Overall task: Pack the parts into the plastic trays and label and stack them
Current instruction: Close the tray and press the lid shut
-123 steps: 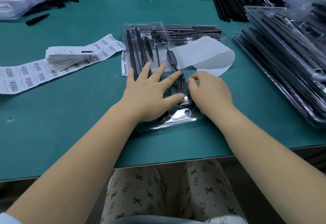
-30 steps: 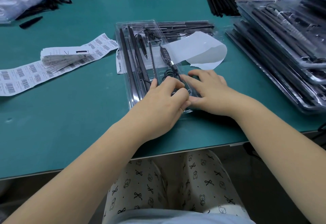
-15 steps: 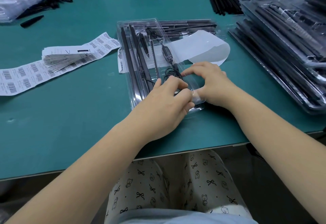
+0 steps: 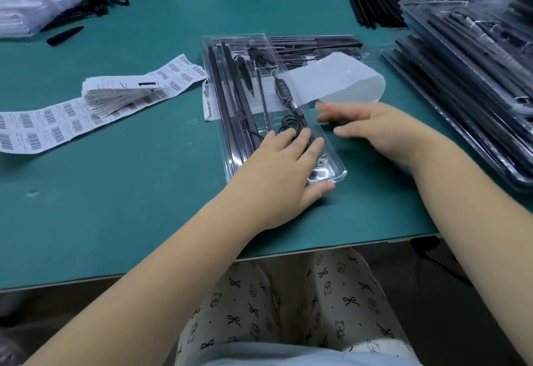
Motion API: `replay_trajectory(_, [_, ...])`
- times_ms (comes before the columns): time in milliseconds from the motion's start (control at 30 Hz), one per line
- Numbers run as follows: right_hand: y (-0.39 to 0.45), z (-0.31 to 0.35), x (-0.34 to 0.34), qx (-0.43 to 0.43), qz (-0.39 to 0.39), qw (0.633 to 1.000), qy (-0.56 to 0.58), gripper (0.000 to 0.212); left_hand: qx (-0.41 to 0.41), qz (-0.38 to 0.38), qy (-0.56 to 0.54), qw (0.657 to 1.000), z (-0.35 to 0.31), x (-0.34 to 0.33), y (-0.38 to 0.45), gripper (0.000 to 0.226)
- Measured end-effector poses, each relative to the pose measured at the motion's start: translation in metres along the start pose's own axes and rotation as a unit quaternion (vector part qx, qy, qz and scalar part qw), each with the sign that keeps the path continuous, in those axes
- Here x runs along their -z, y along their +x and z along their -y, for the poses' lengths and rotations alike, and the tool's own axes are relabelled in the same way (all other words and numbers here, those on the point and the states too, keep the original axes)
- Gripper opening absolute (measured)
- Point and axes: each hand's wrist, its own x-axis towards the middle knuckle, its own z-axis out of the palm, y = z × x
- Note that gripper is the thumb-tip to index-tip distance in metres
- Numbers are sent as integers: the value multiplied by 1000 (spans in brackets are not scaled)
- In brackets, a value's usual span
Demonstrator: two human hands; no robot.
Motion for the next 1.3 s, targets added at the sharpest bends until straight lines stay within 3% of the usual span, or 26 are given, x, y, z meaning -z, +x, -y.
replay_trajectory(67, [6,-2,-1,6,-70,998,-5,44,1,0,-5,1000,0,1,-1,82])
replay_trajectory(167, [21,0,-14,23,-79,984,-161,39,-1,-9,1,1000,2,1,-1,81])
replay_trajectory(267, [35,-6,-26,33,-97,927,-361,42,-4,-15,19,1000,2,-1,1,77])
replay_trajectory(333, [36,-9,-31,32,-126,901,-415,43,-16,-30,-7,999,5,0,0,76])
replay_trajectory(433, [35,-12,-34,39,-150,889,-430,44,13,-18,-252,967,22,13,-4,59])
replay_trajectory(500, [34,-13,-36,40,-163,883,-437,43,3,-40,-317,948,33,18,-5,51])
replay_trajectory(600, [31,-13,-38,36,-173,884,-434,42,-11,-61,-155,986,31,11,-4,58])
replay_trajectory(667, [28,-8,-38,32,-167,888,-428,41,39,-16,-73,996,26,6,-3,68])
replay_trajectory(767, [21,2,-38,22,-177,892,-416,36,63,32,-59,996,31,3,0,78])
replay_trajectory(900, [4,12,-33,-52,-156,910,-380,39,57,29,-53,996,33,1,2,76])
replay_trajectory(1100, [-3,9,-35,-99,-146,973,-147,20,50,1,-50,998,34,-3,1,69])
replay_trajectory(1200, [-2,6,-41,-69,-180,964,-183,10,50,-3,-53,997,33,-3,1,69])
replay_trajectory(1300, [-9,4,-52,-14,-227,934,-276,36,53,-5,-50,997,33,-5,1,73])
